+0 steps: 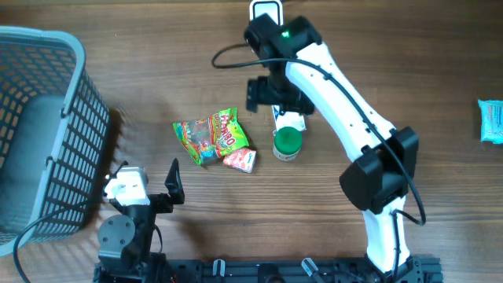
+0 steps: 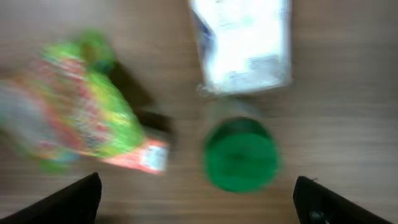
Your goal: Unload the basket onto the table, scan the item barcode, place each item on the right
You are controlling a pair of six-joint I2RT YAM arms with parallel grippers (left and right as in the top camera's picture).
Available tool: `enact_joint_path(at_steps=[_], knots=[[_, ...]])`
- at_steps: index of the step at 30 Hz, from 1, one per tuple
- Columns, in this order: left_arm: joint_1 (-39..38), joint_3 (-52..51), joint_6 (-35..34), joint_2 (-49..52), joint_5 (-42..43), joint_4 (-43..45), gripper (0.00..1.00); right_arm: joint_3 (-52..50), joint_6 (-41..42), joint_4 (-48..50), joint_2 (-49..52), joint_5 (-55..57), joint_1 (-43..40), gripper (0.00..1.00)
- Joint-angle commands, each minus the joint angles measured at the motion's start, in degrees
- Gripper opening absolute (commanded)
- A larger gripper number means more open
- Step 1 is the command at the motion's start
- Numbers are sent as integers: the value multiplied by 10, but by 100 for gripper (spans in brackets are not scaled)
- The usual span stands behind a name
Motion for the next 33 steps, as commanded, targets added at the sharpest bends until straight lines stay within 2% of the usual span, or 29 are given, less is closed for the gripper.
enact_joint_path(at_steps=[1, 4, 5, 8, 13, 15, 17, 19, 21, 23, 25, 27, 33], knots=[[-3, -4, -3, -3, -9, 1, 100, 12, 8, 44, -6, -91, 1, 100], [-3, -4, -3, -3, -9, 1, 100, 12, 183, -20, -8, 9, 1, 100], [-3, -4, -3, -3, -9, 1, 100, 11, 210, -38, -11, 38, 1, 100], [-3, -4, -3, -3, -9, 1, 100, 11, 198, -38, -49, 28, 2, 100], [-3, -4, -3, -3, -9, 1, 100, 9, 151, -38, -185, 33, 6, 100], [-3, -4, -3, -3, -9, 1, 100, -12, 192, -38, -246, 80, 5, 100], [-3, -4, -3, -3, -9, 1, 100, -75, 280, -38, -298, 141, 5, 100], [-3, -4, -3, -3, -9, 1, 100, -154, 365, -36, -310, 155, 5, 100], [-3, -4, -3, -3, -9, 1, 100, -273, 385, 43, -305, 137, 4, 100], [-3, -4, -3, -3, -9, 1, 100, -348, 357, 157, -302, 49, -4, 100], [-3, -4, -3, -3, -9, 1, 100, -390, 362, 239, -297, 31, -6, 100], [-3, -4, -3, -3, -9, 1, 100, -408, 397, 267, -283, 33, -7, 99], [-3, -4, -3, -3, -9, 1, 100, -409, 395, 285, -218, -12, -11, 100]])
